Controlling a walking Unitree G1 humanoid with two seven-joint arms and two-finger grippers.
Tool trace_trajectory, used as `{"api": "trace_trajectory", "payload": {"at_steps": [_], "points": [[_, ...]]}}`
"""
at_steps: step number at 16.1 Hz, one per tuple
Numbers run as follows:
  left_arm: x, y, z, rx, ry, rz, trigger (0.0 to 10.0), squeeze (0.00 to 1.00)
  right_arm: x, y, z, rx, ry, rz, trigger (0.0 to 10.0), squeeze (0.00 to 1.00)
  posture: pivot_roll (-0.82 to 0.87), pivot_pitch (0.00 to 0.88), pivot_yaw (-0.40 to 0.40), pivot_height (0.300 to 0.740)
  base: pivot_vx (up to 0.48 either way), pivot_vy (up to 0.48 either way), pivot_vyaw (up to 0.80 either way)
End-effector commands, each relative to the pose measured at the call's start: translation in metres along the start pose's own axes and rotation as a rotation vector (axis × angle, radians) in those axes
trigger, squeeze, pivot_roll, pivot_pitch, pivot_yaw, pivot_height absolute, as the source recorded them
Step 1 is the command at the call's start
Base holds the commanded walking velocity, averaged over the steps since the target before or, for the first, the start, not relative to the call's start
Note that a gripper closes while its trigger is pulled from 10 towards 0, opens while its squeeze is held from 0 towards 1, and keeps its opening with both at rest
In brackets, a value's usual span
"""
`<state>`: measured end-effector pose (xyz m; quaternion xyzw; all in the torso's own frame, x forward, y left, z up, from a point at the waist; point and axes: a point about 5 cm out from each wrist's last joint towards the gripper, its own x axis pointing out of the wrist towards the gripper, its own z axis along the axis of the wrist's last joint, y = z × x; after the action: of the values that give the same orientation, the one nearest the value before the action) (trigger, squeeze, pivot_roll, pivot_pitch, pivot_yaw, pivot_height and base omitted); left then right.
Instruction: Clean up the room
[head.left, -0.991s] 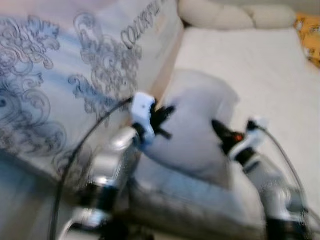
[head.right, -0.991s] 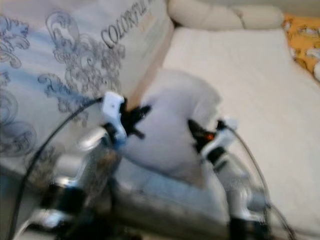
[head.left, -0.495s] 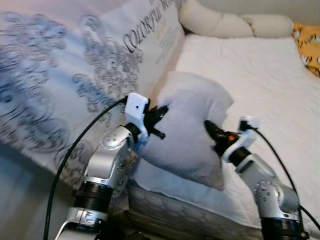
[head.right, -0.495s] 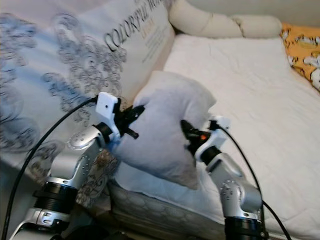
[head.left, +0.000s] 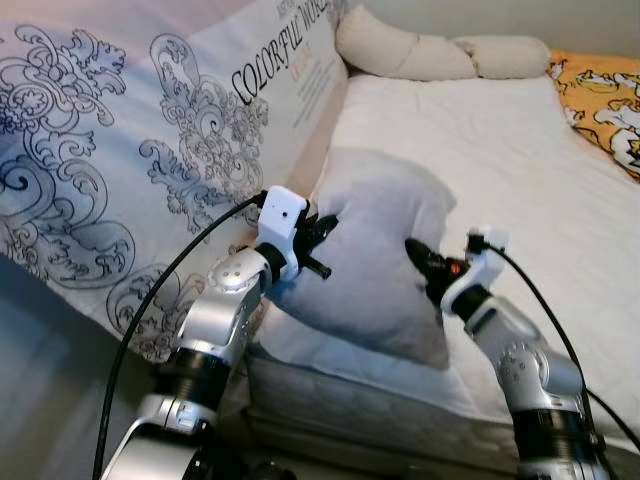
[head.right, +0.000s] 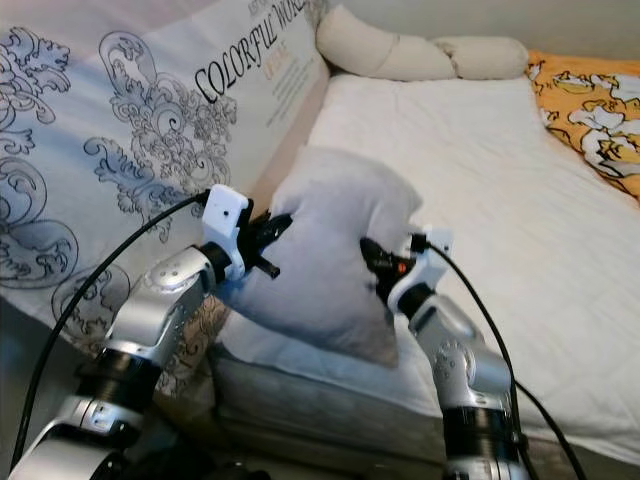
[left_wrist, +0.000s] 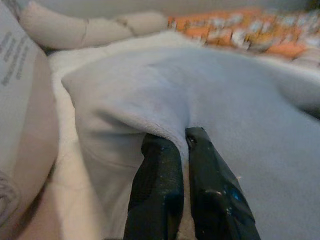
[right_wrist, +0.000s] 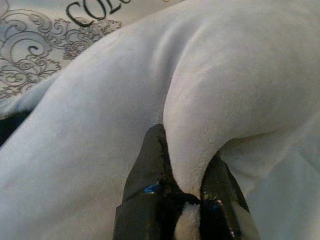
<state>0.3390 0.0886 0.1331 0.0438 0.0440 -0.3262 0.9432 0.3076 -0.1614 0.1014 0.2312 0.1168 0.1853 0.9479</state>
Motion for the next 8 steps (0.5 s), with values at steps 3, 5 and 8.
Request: {"api": "trace_trajectory", "payload": {"at_steps": [3, 5, 8], "points": [[0.0069, 0.0019, 0.0089, 0.083, -0.017, 0.013, 10.0, 0.00, 0.0124, 0.0007, 0.0128, -0.051, -0.027, 0.022, 10.0, 0.00, 0.00, 0.000, 0.069, 0.740, 0.000, 0.000, 0.00], [0.0073, 0.0046, 0.0096, 0.069, -0.025, 0.037, 10.0, 0.00, 0.0150, -0.0009, 0.0157, -0.054, -0.037, 0.023, 10.0, 0.00, 0.00, 0.000, 0.066, 0.740, 0.000, 0.000, 0.00], [0.0073, 0.0044, 0.0085, 0.049, -0.038, 0.046, 10.0, 0.00, 0.0152, -0.0006, 0.0133, -0.057, -0.035, 0.029, 10.0, 0.00, 0.00, 0.000, 0.065, 0.740, 0.000, 0.000, 0.00]]}}
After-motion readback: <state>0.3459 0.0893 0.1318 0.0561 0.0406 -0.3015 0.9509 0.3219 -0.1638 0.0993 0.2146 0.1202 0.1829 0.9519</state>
